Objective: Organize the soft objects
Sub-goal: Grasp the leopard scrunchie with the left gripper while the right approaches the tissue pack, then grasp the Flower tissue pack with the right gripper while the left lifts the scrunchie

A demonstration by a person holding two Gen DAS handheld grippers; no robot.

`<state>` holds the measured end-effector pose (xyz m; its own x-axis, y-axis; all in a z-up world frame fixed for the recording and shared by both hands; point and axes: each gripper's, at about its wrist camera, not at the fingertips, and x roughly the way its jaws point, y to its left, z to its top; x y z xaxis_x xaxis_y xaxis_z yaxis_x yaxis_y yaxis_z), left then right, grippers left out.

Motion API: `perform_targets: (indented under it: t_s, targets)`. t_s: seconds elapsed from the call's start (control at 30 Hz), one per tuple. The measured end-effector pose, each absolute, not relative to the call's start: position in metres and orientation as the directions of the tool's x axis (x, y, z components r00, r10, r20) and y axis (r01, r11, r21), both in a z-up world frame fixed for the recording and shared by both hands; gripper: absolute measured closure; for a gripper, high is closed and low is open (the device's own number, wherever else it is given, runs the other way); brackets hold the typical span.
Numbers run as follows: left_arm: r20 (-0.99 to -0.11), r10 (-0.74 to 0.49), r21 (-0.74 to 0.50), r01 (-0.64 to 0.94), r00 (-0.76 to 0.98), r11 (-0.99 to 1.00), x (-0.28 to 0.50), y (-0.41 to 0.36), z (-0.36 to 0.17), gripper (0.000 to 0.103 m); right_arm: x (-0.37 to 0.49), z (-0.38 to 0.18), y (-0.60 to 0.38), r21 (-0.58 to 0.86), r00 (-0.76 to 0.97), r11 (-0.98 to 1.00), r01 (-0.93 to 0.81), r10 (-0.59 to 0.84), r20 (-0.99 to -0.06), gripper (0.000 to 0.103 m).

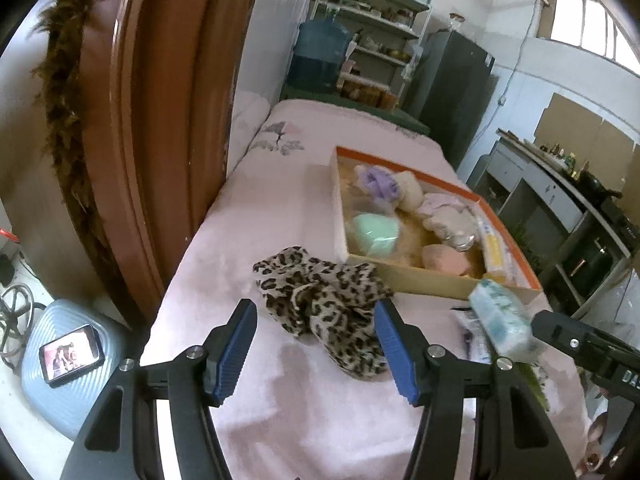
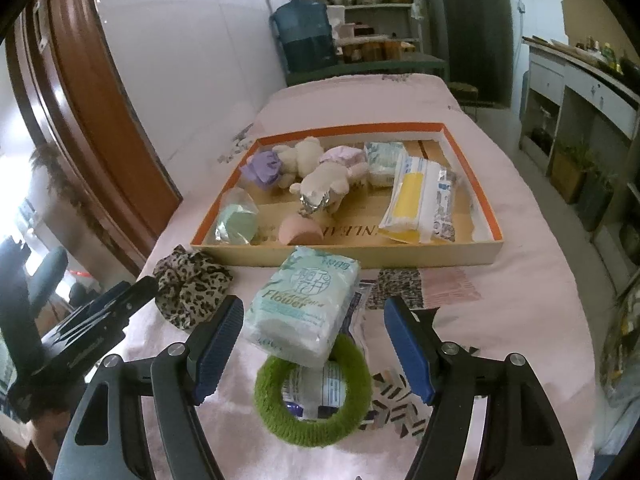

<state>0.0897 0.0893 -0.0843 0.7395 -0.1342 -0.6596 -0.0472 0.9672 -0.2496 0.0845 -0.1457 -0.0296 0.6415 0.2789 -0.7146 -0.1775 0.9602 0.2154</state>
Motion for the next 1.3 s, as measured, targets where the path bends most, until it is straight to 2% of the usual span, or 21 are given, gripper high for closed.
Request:
perform_targets:
  t_s: [0.43, 0.5, 0.57, 0.67, 0.87, 1.1, 1.17, 1.3]
  targets:
    - [-0.712, -0.201, -0.328, -0.065, 0.673, 0.943, 0.127, 0.095, -0.113, 0.043, 0.102, -0.043, -0.139, 0.226, 0.607, 0.958, -0.178, 0.287, -0.741, 0.029]
    - [-0.709, -0.199, -0.331, -0.069, 0.677, 0.941, 0.129, 0.095, -0.113, 0.058, 0.103, -0.043, -0.137, 0.23, 0.606, 0.956, -0.181, 0.293, -0.74, 0.029]
    - [-0.708, -0.199, -0.337, -0.076, 0.678, 0.938, 0.13, 0.097, -0.115, 0.081, 0.103, -0.042, -0.135, 0.231, 0.607, 0.955, -0.184, 0.296, -0.738, 0.029]
    - [-0.694, -0.215, -0.357, -0.068, 0.687, 0.932, 0.128, 0.099, -0.115, 0.092, 0.102, -0.042, -0.133, 0.236, 0.603, 0.953, -0.191, 0.304, -0.738, 0.029]
    - [-0.627, -0.235, -0.365, -0.013, 0.742, 0.931, 0.117, 0.095, -0.103, 0.094, 0.102, -0.042, -0.125, 0.223, 0.601, 0.953, -0.204, 0.302, -0.74, 0.029]
    - [-0.603, -0.242, -0.361, 0.01, 0.76, 0.932, 0.111, 0.092, -0.097, 0.094, 0.106, -0.046, -0.121, 0.174, 0.612, 0.966, -0.193, 0.257, -0.748, 0.029]
    - [-0.598, -0.248, -0.366, 0.016, 0.762, 0.931, 0.111, 0.092, -0.096, 0.094, 0.107, -0.048, -0.123, 0.18, 0.602, 0.966, -0.183, 0.255, -0.757, 0.037]
    - [-0.589, -0.257, -0.365, 0.031, 0.766, 0.93, 0.109, 0.091, -0.095, 0.095, 0.109, -0.05, -0.128, 0.187, 0.597, 0.968, -0.165, 0.25, -0.763, 0.043]
